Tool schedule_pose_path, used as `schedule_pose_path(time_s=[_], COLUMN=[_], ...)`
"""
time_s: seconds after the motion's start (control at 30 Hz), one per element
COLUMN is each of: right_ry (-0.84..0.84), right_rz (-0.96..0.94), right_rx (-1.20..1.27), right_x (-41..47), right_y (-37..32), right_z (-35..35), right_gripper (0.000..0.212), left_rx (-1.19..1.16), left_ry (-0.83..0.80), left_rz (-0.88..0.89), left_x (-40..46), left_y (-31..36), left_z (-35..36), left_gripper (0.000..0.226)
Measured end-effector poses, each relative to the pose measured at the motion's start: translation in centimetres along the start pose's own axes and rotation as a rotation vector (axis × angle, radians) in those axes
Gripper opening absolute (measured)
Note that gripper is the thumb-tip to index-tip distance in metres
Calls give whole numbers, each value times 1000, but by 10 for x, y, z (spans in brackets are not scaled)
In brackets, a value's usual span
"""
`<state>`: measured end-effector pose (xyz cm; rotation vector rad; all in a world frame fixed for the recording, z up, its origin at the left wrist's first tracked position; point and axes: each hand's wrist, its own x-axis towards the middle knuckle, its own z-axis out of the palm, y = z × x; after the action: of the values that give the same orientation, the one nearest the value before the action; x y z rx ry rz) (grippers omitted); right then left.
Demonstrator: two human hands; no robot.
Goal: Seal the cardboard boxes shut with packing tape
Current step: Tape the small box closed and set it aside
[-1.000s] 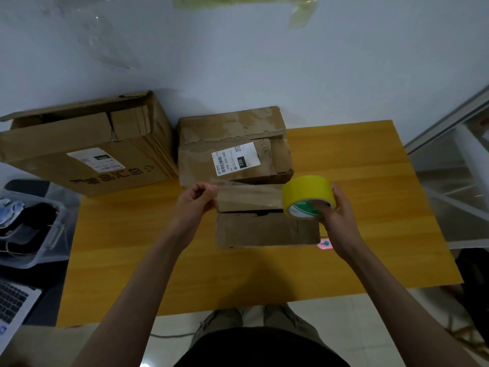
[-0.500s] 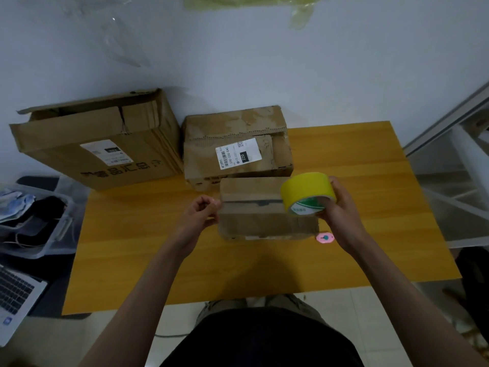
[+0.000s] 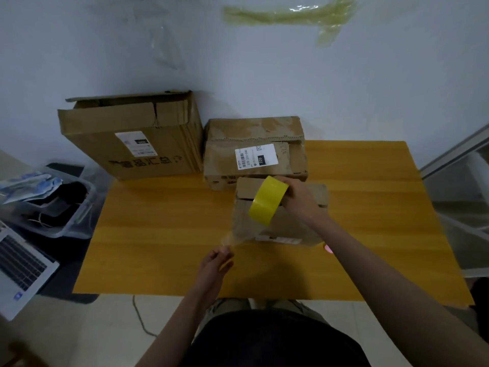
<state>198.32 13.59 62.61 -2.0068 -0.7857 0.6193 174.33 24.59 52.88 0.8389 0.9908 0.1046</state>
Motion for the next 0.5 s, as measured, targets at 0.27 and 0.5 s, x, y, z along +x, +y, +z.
schedule_pose_path(time_s=[0.27,0.5], right_ry=[206,268], right_rz=[300,487], right_rx=[263,644], right_x=[-27,-73], right_y=[43,58], right_z=[-38,-39], right_gripper=[22,20], left_rx=[331,385], left_ry=[-167,-262], left_rz=[293,290], left_x=[-4,0], left_y=[23,39], left_z=[18,29], left_gripper=[18,27])
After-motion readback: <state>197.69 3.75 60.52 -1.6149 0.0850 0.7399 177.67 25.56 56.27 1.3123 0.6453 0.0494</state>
